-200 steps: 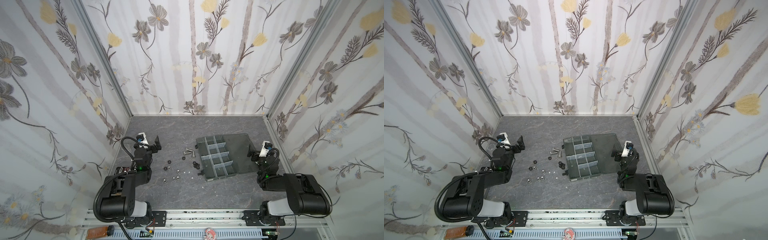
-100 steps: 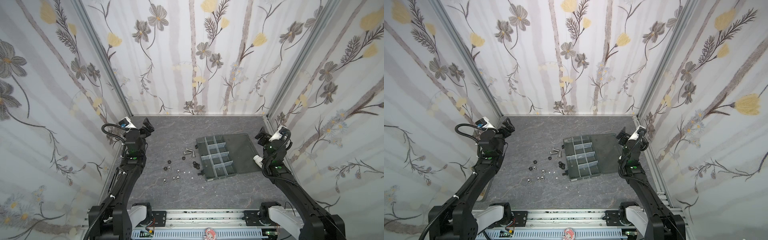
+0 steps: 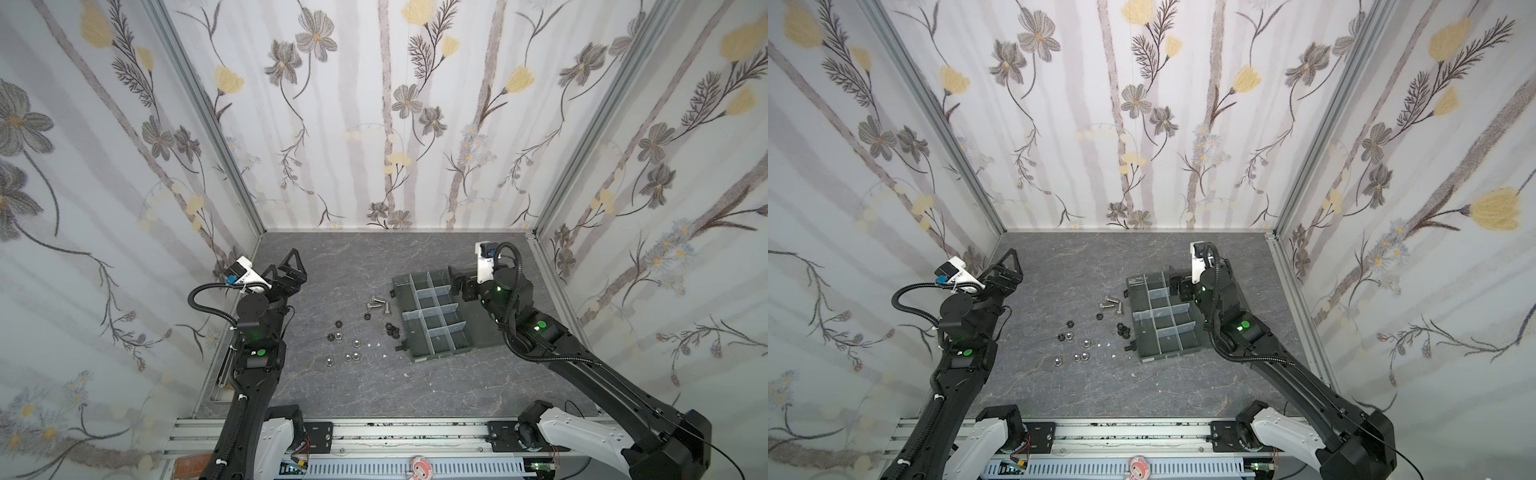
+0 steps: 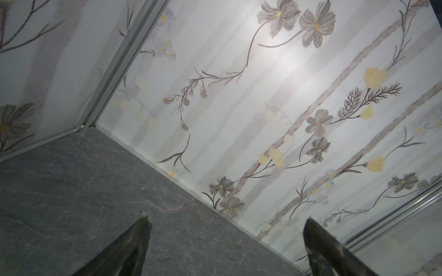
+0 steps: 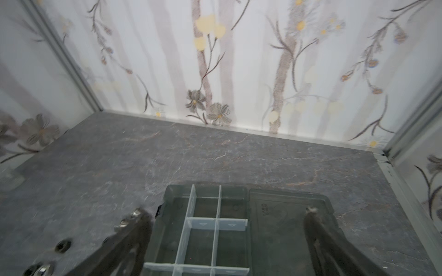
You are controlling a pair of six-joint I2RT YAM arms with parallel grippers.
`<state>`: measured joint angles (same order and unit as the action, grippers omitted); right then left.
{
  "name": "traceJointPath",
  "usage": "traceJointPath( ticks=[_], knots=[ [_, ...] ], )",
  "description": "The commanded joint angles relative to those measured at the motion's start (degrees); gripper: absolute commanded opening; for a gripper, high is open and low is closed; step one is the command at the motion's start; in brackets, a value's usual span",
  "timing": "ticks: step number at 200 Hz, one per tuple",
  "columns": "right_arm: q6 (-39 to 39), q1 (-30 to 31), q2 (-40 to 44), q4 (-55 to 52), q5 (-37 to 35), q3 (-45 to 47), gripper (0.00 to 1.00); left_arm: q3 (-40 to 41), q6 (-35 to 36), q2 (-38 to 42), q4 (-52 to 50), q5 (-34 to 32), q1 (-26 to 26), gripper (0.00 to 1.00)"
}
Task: Sort the screws and nuts into containers
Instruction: Pick up the screw from the center of the table.
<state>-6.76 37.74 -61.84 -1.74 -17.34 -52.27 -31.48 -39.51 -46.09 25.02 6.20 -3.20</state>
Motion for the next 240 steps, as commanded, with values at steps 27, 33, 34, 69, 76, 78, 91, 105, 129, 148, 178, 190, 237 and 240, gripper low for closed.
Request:
traceJointPath(
  ticks=[27, 33, 34, 69, 76, 78, 91, 105, 129, 148, 178, 190, 237, 240],
  knots=[
    [6.1, 8.2, -12.0, -6.1, 9.4, -8.4, 0.93, -2.6, 1.6, 0.1, -13.5, -0.4, 2.3, 1.0],
    [6.4, 8.6, -14.3, -7.1, 10.8, -10.3, 0.93, -3.1, 2.2, -0.1, -15.3, -1.3, 2.7, 1.0],
    [6.4, 8.7, -14.7, -7.2, 11.0, -10.5, 0.92, -3.2, 2.3, -0.2, -15.5, -1.4, 2.8, 1.0],
    [8.3, 8.8, -29.0, -13.6, 20.7, -21.8, 0.92, -3.1, 4.9, -2.4, -19.8, -4.2, 4.5, 1.0],
    [8.3, 8.8, -32.8, -14.9, 21.2, -24.3, 0.91, -2.3, 5.1, -2.6, -19.9, -5.1, 4.7, 1.0],
    [8.3, 8.8, -33.4, -15.0, 21.4, -24.9, 0.9, -2.1, 5.2, -2.7, -19.8, -5.3, 4.7, 1.0],
    [8.6, 8.8, -36.8, -14.8, 23.0, -27.2, 0.86, -0.6, 4.7, -2.9, -19.7, -6.2, 4.7, 1.0],
    [8.8, 8.8, -40.1, -14.0, 25.0, -29.2, 0.82, 0.1, 4.1, -3.3, -19.0, -6.3, 4.8, 1.0],
    [9.0, 8.8, -46.2, -14.0, 26.3, -32.6, 0.8, -2.1, 4.1, -5.5, -21.1, -8.3, 4.8, 1.0],
    [9.8, 8.8, -51.3, -14.8, 27.9, -35.9, 0.75, -3.9, 4.0, -6.9, -21.7, -6.9, 4.8, 1.0],
    [10.1, 8.6, -57.6, -15.7, 29.2, -40.9, 0.65, -5.2, 3.7, -7.4, -21.7, -4.8, 4.7, 1.0],
    [9.8, 8.0, -59.2, -15.4, 30.2, -42.2, 0.54, -5.5, 3.5, -7.4, -21.8, -4.3, 4.7, 1.0],
    [7.7, 6.3, -63.6, -16.2, 32.3, -46.7, 0.44, -5.5, 3.5, -8.1, -21.9, -3.6, 4.8, 1.0],
    [7.5, 6.2, -63.9, -16.3, 32.3, -47.0, 0.44, -5.5, 3.5, -8.3, -21.8, -3.6, 4.8, 1.0]
  ],
)
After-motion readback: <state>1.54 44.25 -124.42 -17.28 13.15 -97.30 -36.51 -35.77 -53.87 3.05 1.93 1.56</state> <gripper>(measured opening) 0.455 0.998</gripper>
